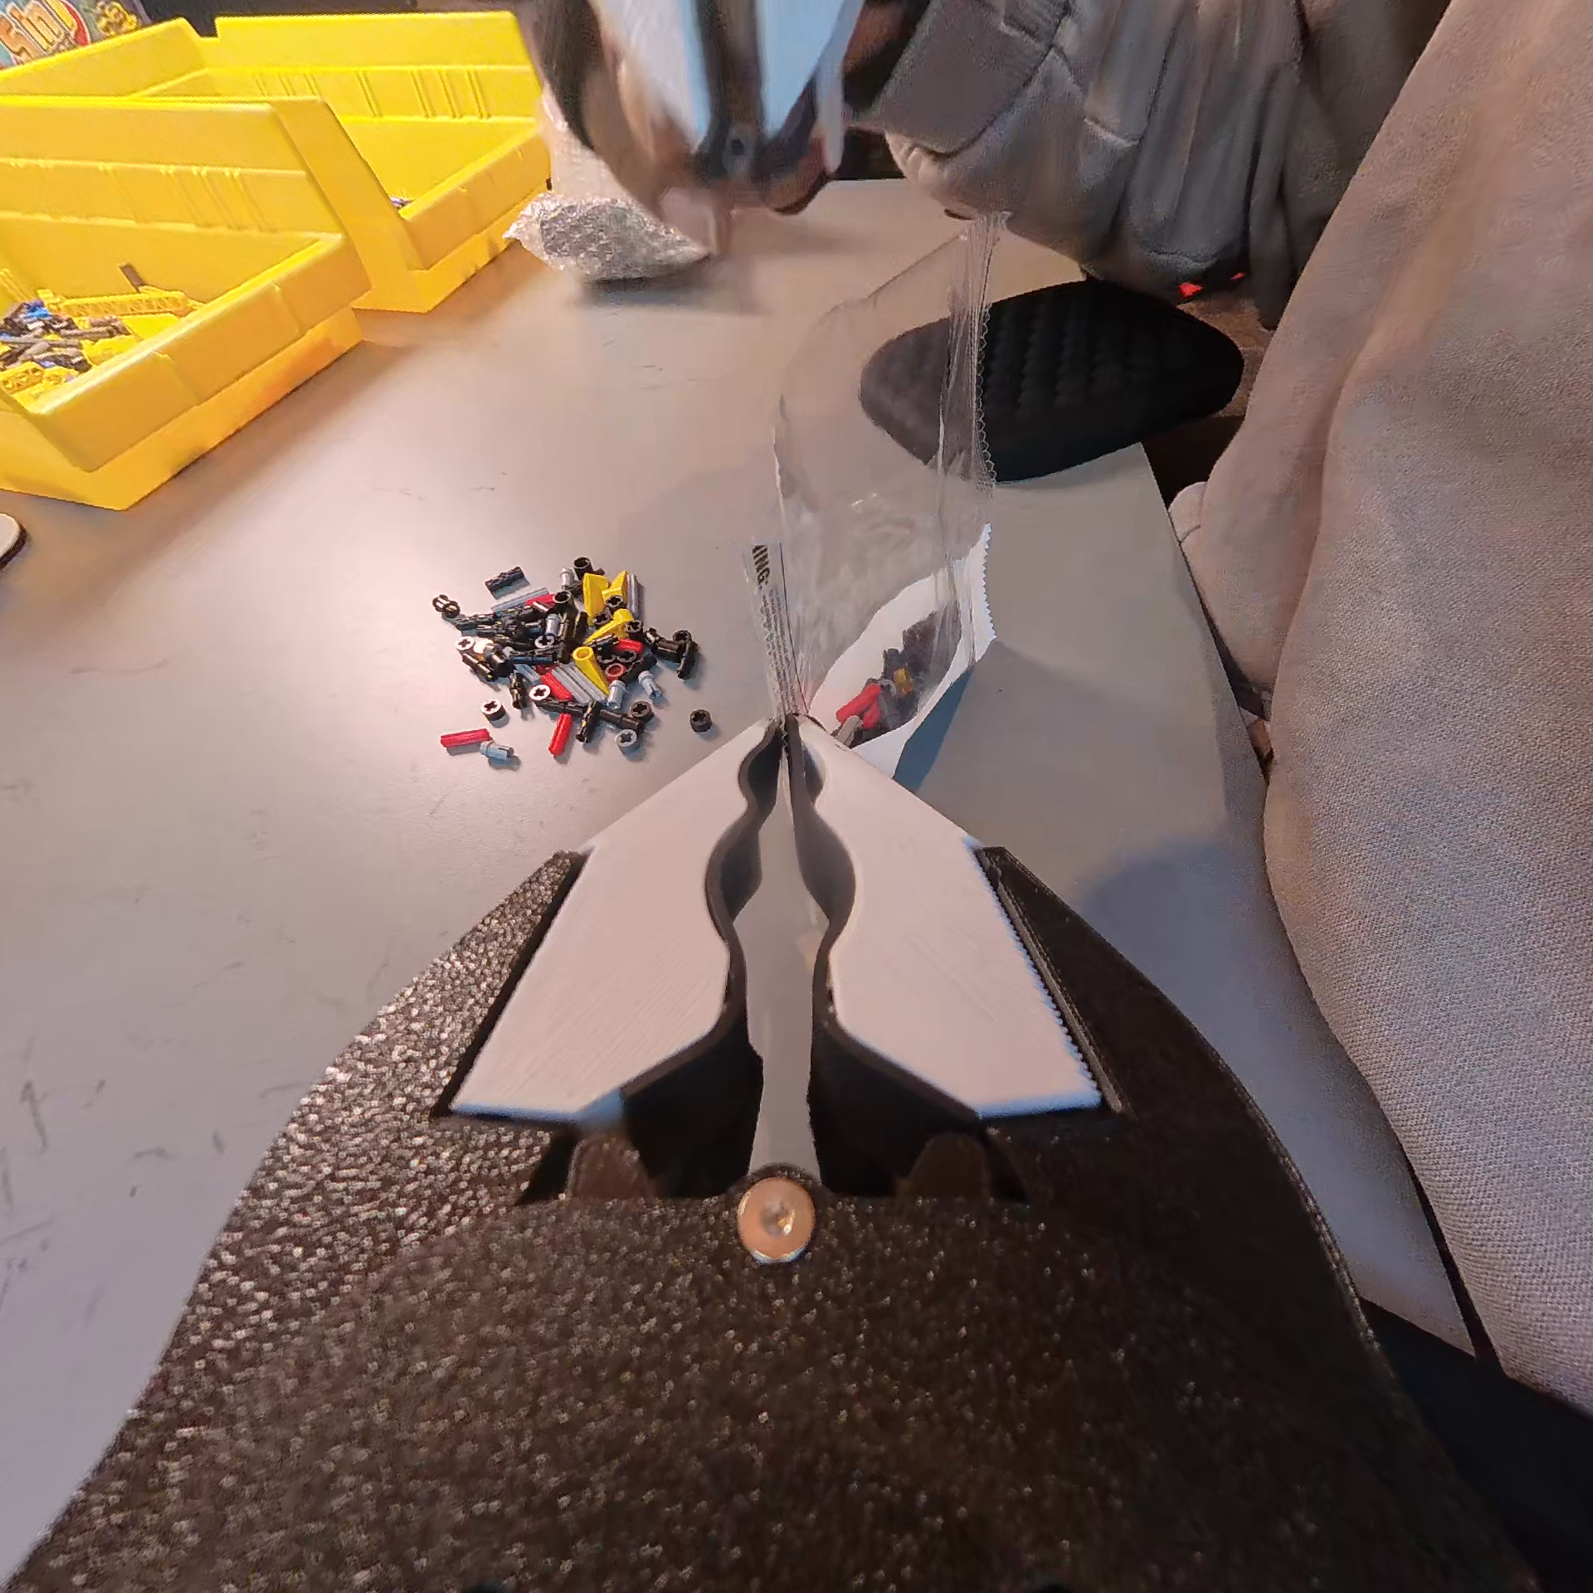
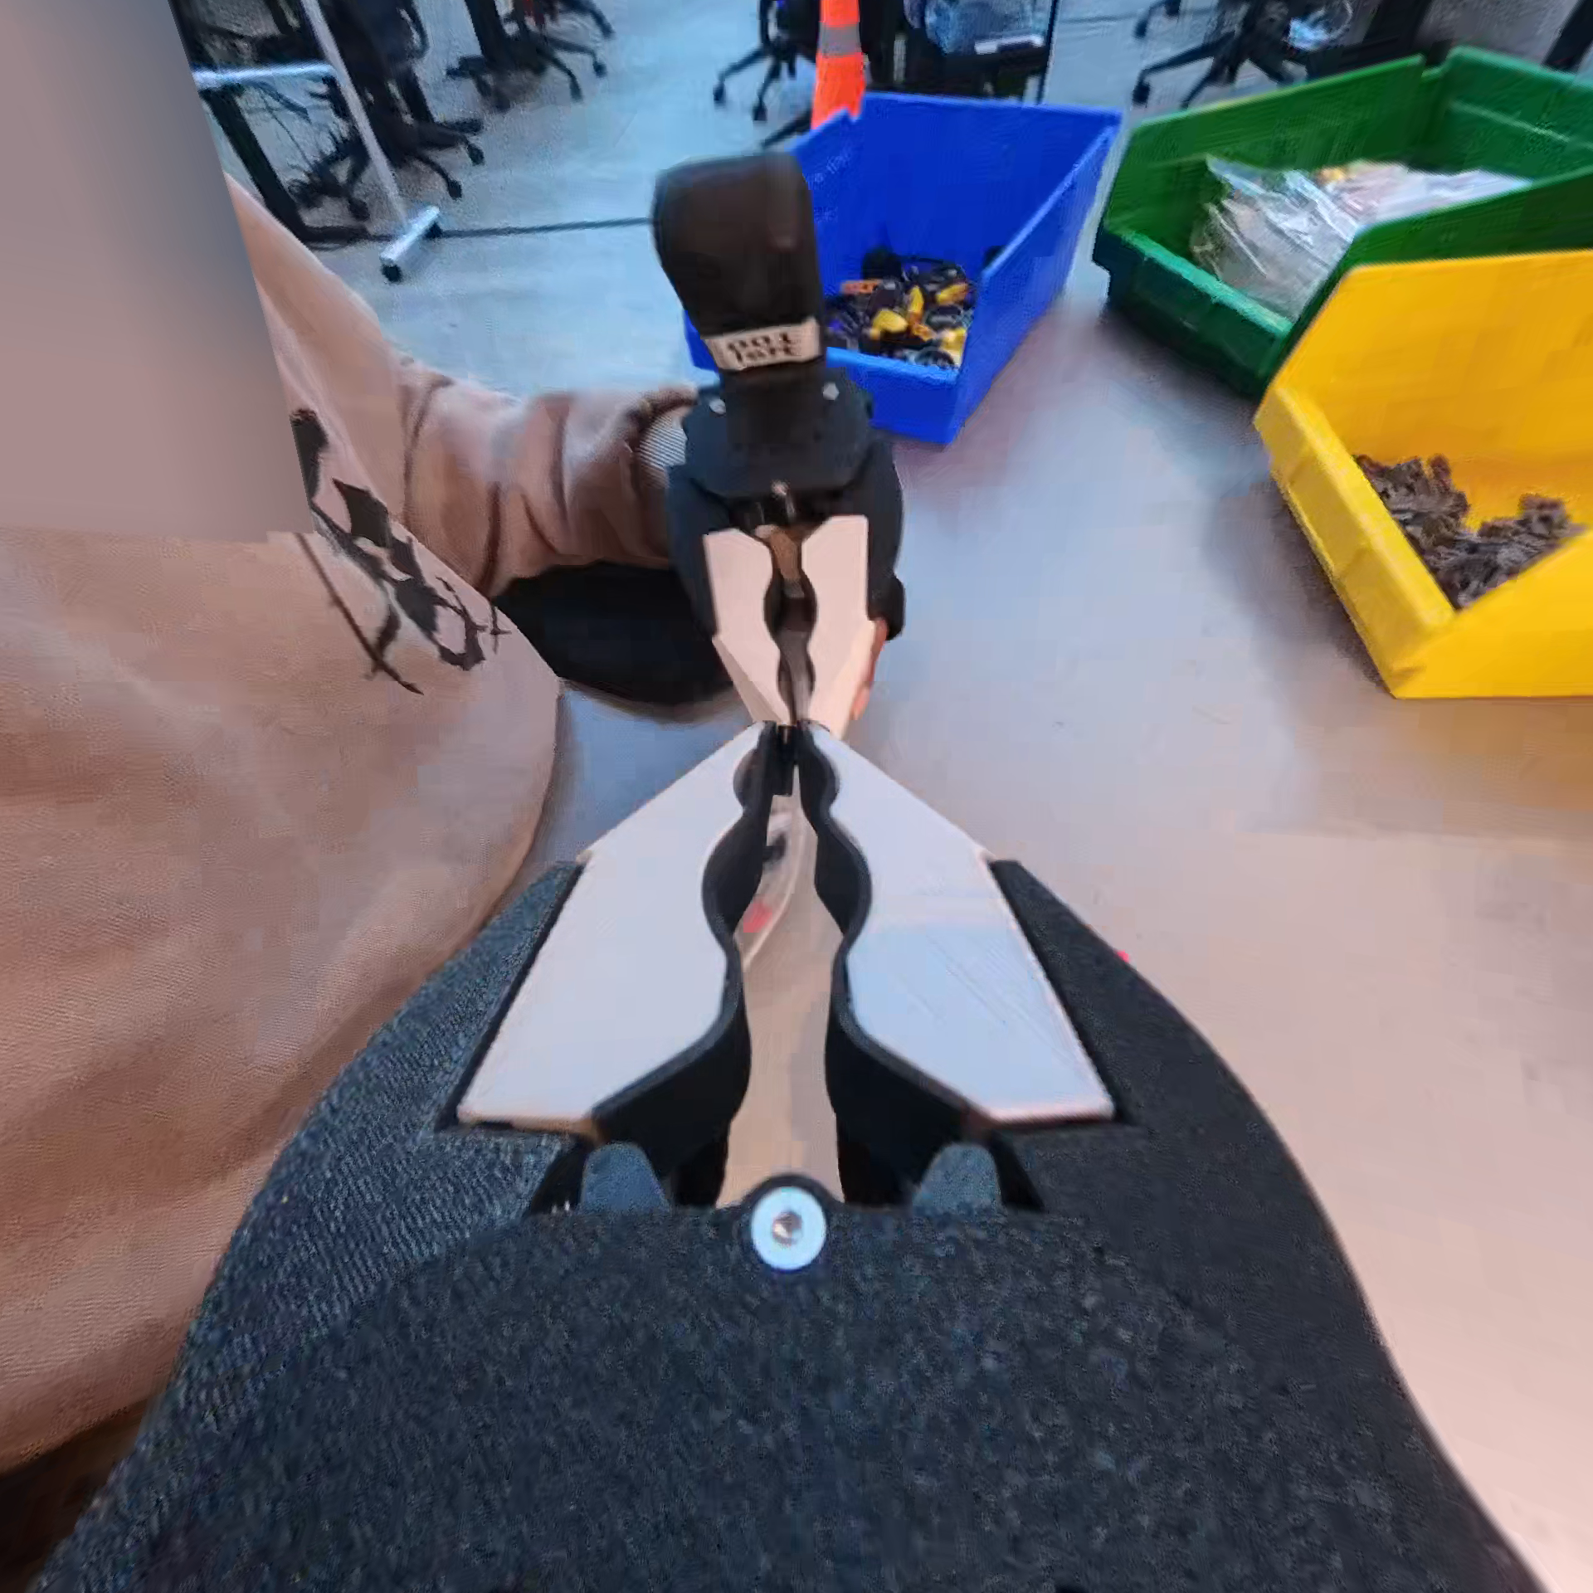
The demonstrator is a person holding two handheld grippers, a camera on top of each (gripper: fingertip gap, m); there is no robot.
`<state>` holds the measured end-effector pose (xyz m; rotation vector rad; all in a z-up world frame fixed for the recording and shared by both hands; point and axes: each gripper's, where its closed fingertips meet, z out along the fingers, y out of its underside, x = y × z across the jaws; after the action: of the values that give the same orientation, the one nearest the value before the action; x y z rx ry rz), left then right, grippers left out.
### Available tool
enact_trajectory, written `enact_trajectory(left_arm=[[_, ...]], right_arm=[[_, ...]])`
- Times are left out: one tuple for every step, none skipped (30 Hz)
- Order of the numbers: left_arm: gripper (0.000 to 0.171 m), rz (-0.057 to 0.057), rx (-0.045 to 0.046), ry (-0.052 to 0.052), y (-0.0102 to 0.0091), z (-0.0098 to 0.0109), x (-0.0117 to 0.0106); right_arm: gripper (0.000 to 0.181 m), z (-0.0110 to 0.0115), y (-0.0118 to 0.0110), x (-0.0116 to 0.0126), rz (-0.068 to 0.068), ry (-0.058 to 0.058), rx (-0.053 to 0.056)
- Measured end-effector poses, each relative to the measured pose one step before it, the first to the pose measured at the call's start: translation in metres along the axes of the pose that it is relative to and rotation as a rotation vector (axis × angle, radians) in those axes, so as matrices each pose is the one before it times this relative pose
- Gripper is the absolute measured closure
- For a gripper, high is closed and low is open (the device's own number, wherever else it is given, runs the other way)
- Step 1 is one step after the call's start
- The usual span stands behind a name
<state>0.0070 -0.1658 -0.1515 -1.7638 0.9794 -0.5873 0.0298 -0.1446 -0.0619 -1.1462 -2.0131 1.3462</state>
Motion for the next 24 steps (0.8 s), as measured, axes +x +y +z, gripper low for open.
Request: enact_trajectory(left_arm=[[0.171,-0.0001,-0.00005,-0.0006,0.00001,0.0,-0.00008],[0.171,0.0007,-0.00006,-0.0008,-0.0001,-0.00002,-0.00003],[0.171,0.0014,-0.00005,-0.0008,0.00003,-0.00009,0.0001],[0.171,0.0016,-0.00003,-0.0007,0.00002,-0.00009,0.00009],[0.171,0.0014,0.00007,-0.0002,0.00008,-0.00023,0.00007],[0.171,0.0007,0.00028,0.0003,0.0,-0.00009,0.00016],[0.171,-0.0002,0.00016,0.0007,0.00005,-0.00014,0.0],[0.171,-0.0009,0.00018,0.0015,0.00007,0.00008,0.00005],[0.171,-0.0016,0.00009,0.0018,-0.00003,0.00009,0.00006],[0.171,-0.0023,0.0004,0.0025,-0.00002,0.00001,0.0],[0.171,-0.0024,0.00032,0.0018,0.00001,-0.00005,0.0],[0.171,-0.0013,0.00027,0.0011,-0.0001,-0.00007,-0.00003],[0.171,-0.0002,0.00016,0.0001,0.00007,0.00005,0.00003],[0.171,0.0005,0.00001,-0.0003,-0.00004,0.00008,-0.00002],[0.171,0.0001,0.0,-0.0001,0.00002,-0.00005,0.00006],[0.171,-0.0008,0.00005,0.0004,-0.00001,0.00003,-0.00011],[0.171,-0.0009,0.00013,0.0006,-0.00006,-0.00013,-0.00005],[0.171,-0.0002,0.00019,0.0004,-0.00003,0.00001,0.00006],[0.171,0.0002,0.00013,0.0004,0.0,-0.00004,0.00012],[0.171,-0.0001,0.00005,0.0006,-0.00002,0.00006,0.00001],[0.171,-0.0005,0.00004,0.001,0.00001,-0.00002,0.00003],[0.171,-0.0003,0.00005,0.0006,0.00003,-0.00007,0.00005],[0.171,0.0006,-0.00003,-0.0001,-0.00001,0.00002,0.00009],[0.171,0.0017,-0.00005,-0.0008,-0.00001,-0.00001,0.00013]], right_arm=[[0.178,0.00228,-0.00386,-0.00852,-0.0165,-0.0264,-0.0177],[0.176,0.00499,0.00402,-0.00486,-0.0226,-0.0098,-0.0443],[0.172,0.00483,0.00557,-0.00015,-0.0179,0.0093,-0.0347],[0.166,0.00233,0.00341,0.00031,-0.0043,-0.0032,-0.0062],[0.163,-0.00197,-0.00156,0.00227,0.017,-0.0065,0.0376],[0.163,-0.00557,-0.00432,0.00675,0.0403,0.0044,0.0605],[0.164,-0.00696,-0.00343,0.00854,0.0427,0.0068,0.0598],[0.165,-0.00532,0.00375,0.01273,0.0313,0.0308,0.0214],[0.165,-0.00057,0.01586,0.0127,-0.0022,0.0376,-0.0474],[0.165,0.00505,0.02168,0.00699,-0.0164,0.016,-0.0738],[0.165,0.00978,0.02248,0.00351,-0.0035,0.0074,-0.0804],[0.165,0.01247,0.01898,-0.00074,-0.0051,-0.0048,-0.0701],[0.165,0.01254,0.01354,-0.00162,-0.0126,0.0014,-0.0513],[0.165,0.01075,0.01005,-0.0001,-0.0181,0.0155,-0.0466],[0.165,0.00865,0.00688,0.00053,-0.0193,0.017,-0.0381],[0.165,0.00671,0.00478,-0.00069,-0.008,0.0038,-0.0318],[0.166,0.00429,0.00285,0.0026,0.0004,0.0193,-0.0242],[0.173,0.00082,-0.00045,0.00226,-0.0044,0.0131,-0.005],[0.177,-0.00033,0.00038,0.00057,-0.0003,-0.0006,-0.0124],[0.177,-0.00025,0.00032,0.00015,0.0039,-0.0017,-0.0108],[0.177,0.00008,0.00007,-0.00011,0.0007,-0.0013,-0.0056],[0.177,-0.00031,0.00024,-0.00006,-0.004,-0.0012,-0.0032],[0.177,-0.0005,0.0004,-0.00023,-0.0011,-0.0018,-0.0021],[0.178,-0.00057,0.00039,-0.00008,0.0017,-0.0015,-0.0005]])
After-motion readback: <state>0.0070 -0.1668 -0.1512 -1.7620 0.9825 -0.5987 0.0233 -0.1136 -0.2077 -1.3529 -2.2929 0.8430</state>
